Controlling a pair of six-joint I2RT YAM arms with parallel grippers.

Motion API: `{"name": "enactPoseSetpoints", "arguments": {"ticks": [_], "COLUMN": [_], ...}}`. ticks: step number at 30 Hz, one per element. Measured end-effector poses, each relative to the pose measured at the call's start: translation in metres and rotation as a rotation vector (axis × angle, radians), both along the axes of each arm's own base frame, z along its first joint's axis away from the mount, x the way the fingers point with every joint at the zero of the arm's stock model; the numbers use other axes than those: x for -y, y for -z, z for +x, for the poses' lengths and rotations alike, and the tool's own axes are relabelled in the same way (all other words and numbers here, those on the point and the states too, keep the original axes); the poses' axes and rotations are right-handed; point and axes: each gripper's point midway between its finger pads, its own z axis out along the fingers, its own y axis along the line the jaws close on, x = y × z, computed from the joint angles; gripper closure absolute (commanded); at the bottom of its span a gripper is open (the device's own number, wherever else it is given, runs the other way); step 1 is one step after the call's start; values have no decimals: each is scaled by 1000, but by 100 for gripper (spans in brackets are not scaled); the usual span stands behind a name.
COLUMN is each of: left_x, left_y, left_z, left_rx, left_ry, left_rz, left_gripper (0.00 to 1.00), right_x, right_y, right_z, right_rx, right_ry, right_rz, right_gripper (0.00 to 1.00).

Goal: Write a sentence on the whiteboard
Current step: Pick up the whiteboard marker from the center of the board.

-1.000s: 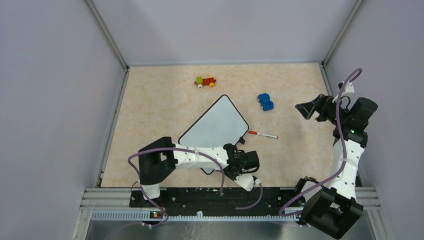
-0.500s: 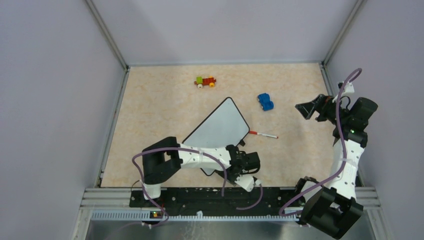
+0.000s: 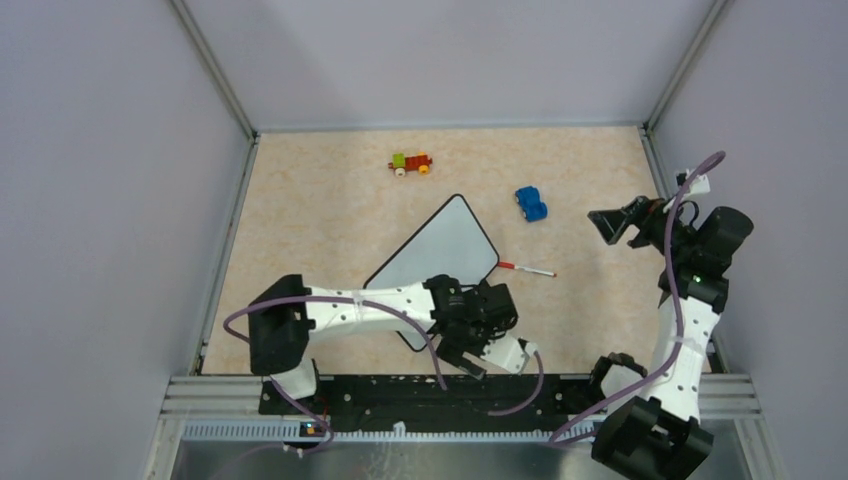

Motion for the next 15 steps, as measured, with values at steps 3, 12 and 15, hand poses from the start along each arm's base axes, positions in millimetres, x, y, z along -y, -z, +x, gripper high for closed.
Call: {"name": "enactPoseSetpoints", "arguments": {"ticks": [3, 12, 15], "left_x": [7, 7, -8], "left_y": [-20, -92, -124], "left_z": [-2, 82, 116], "left_rx": [-62, -224, -236], "left_ry": [-48, -455, -601], "left_rz": [-91, -415, -534], "left_gripper": [1, 1, 1], "right_x": [-2, -3, -19], "right_y": [-4, 15, 35], "right_z": [0, 13, 10], "right_rx": [9, -105, -138], "right_ry": [-29, -152, -234], "right_rz": [-9, -78, -188], "right_gripper": [4, 12, 18]}}
